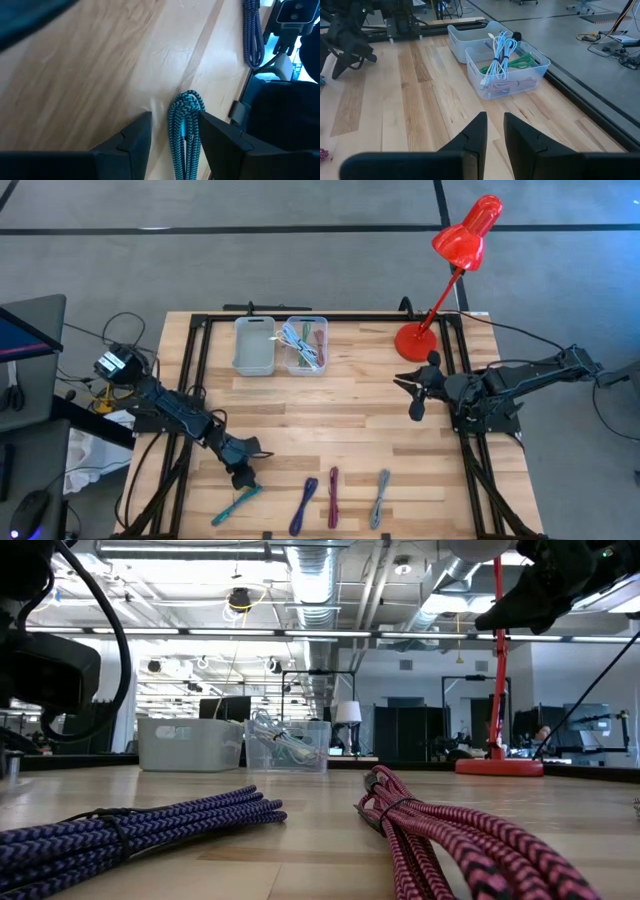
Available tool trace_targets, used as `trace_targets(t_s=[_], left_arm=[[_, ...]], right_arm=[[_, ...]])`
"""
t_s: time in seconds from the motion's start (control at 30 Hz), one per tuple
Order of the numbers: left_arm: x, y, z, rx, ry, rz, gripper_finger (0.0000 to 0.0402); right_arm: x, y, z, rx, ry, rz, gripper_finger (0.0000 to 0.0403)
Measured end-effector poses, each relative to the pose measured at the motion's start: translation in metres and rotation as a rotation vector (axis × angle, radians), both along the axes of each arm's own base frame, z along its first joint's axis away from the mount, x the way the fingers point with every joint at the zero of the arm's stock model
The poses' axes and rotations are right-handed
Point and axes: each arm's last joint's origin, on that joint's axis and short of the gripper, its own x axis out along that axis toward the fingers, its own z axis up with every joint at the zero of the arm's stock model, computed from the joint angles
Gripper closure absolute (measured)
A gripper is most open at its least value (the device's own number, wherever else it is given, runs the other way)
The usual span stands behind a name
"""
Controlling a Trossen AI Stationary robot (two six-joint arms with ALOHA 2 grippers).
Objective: Pick & Place USB Port
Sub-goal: Put the black and blue charge cable into the gray bin
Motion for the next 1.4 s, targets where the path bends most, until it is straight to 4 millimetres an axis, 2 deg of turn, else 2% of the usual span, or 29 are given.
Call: trace_targets(t_s=[0.4,0.53,0.73,0.83,1.1,1.4], left_arm=[[-0.001,-0.011,-0.005,0.013,-0.022,-0.021,0.0247],[-0.003,-0.014,-0.008,0.033,-0.019,-0.022,0.0285],[-0.005,-0.016,-0.009,0.040,-0.022,-0.029,0.0380],[-0.005,-0.016,-0.009,0.062,-0.046,-0.030,0.0391],[0.000,-0.011,-0.001,0.222,-0.271,0.028,0.0395],[0.005,0.009,0.034,0.355,-0.553,0.089,0.0398]], right_arm=[[0.000,0.000,0.000,0.000,0.000,0.000,0.0345],[0.000,0.000,0.000,0.000,0.000,0.000,0.0345],[0.000,0.000,0.000,0.000,0.000,-0.001,0.0345],[0.000,0.000,0.000,0.000,0.000,-0.001,0.0345],[0.000,0.000,0.000,-0.001,0.000,-0.004,0.0345],[-0.001,0.000,-0.001,-0.004,0.015,-0.004,0.0345]])
